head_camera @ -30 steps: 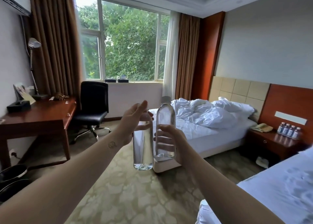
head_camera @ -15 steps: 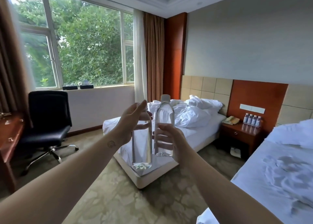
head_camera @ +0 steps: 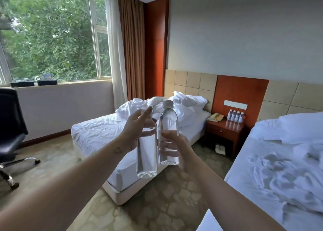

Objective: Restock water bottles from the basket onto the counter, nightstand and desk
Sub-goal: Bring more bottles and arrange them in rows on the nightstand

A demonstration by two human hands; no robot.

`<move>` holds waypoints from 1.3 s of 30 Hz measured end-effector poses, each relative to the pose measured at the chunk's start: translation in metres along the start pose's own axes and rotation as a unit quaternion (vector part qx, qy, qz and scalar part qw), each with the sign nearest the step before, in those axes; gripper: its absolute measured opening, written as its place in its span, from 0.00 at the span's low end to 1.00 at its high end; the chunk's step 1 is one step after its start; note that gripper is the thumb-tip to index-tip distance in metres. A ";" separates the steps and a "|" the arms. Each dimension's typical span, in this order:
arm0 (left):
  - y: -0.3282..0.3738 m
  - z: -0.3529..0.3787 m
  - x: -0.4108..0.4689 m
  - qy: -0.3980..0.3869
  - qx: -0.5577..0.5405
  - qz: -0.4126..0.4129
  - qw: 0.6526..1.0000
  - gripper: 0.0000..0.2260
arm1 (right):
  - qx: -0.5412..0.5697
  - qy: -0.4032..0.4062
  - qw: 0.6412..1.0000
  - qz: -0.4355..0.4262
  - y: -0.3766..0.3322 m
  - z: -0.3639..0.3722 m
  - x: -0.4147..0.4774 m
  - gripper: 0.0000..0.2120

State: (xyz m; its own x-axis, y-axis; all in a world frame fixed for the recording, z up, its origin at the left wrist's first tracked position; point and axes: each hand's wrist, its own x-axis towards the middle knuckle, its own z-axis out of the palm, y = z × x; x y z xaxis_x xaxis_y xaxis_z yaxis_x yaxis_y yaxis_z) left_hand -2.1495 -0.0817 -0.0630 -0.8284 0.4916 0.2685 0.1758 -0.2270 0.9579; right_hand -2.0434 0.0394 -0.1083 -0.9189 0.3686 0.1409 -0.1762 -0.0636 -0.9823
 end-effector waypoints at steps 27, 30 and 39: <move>-0.126 0.079 0.392 -0.112 -0.026 -0.022 0.993 0.17 | -0.042 0.140 0.989 0.015 0.037 -0.143 0.362 0.17; -0.135 0.078 0.442 -0.136 -0.028 -0.020 0.990 0.17 | -0.045 0.163 0.986 0.012 0.039 -0.146 0.404 0.17; -0.177 0.096 0.537 -0.198 -0.054 -0.037 0.978 0.17 | -0.038 0.208 0.977 0.017 0.052 -0.173 0.479 0.17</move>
State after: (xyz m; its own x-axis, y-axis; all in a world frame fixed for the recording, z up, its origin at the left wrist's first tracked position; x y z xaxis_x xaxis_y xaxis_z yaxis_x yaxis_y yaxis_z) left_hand -2.5739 0.3035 -0.0790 -0.5620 0.7925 0.2368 0.0478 -0.2546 0.9659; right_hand -2.4316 0.3733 -0.1131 -0.6977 0.7138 0.0609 -0.1062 -0.0190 -0.9942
